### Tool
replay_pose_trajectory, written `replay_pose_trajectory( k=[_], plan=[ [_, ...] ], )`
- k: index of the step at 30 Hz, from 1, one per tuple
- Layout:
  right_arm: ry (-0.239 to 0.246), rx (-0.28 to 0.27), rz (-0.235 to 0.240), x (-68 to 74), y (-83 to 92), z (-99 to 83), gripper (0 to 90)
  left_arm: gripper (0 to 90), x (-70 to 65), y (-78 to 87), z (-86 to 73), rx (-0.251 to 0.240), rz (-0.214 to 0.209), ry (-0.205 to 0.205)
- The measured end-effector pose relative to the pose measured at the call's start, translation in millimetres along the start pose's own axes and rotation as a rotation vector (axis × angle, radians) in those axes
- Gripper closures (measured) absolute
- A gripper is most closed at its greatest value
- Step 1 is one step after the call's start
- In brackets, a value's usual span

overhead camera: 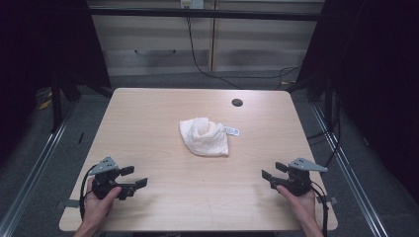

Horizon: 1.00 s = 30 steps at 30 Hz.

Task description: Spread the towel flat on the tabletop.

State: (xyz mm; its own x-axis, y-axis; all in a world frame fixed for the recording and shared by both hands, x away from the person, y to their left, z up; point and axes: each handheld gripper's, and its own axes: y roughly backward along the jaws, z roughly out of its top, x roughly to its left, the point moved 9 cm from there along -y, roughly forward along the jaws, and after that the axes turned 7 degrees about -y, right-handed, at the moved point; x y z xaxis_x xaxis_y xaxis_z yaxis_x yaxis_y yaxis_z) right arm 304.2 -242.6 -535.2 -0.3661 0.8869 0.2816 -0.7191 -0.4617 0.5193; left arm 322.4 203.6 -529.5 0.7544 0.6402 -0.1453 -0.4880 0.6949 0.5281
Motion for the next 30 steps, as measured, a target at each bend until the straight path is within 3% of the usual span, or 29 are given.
replay_pose_trajectory(
  k=[6,13,21,23,27,30],
  plan=[
    [0.01,0.025,0.043,10.5,-5.1,-0.3,33.6,20.7,-8.0,-1.1,2.7,-0.004,-0.024,-0.013],
    [0.03,0.033,0.082,18.9,-8.8,3.9,33.8,20.7,-7.2,-9.5,0.4,0.031,-0.024,-0.017],
    [0.048,0.045,0.145,34.2,-13.0,13.1,40.0,20.7,-14.0,-11.7,-0.1,0.038,-0.038,-0.03],
    [0.068,0.06,0.18,43.4,-18.4,20.5,42.8,20.7,-15.4,-11.4,1.0,0.035,-0.042,-0.039],
    [0.084,0.058,0.2,48.7,-26.1,33.4,44.8,20.7,-15.4,-11.6,1.7,0.033,-0.046,-0.04],
    [0.095,0.056,0.237,54.9,-47.1,54.6,42.7,20.8,-15.3,-12.3,2.3,0.037,-0.051,-0.055]
  ],
)
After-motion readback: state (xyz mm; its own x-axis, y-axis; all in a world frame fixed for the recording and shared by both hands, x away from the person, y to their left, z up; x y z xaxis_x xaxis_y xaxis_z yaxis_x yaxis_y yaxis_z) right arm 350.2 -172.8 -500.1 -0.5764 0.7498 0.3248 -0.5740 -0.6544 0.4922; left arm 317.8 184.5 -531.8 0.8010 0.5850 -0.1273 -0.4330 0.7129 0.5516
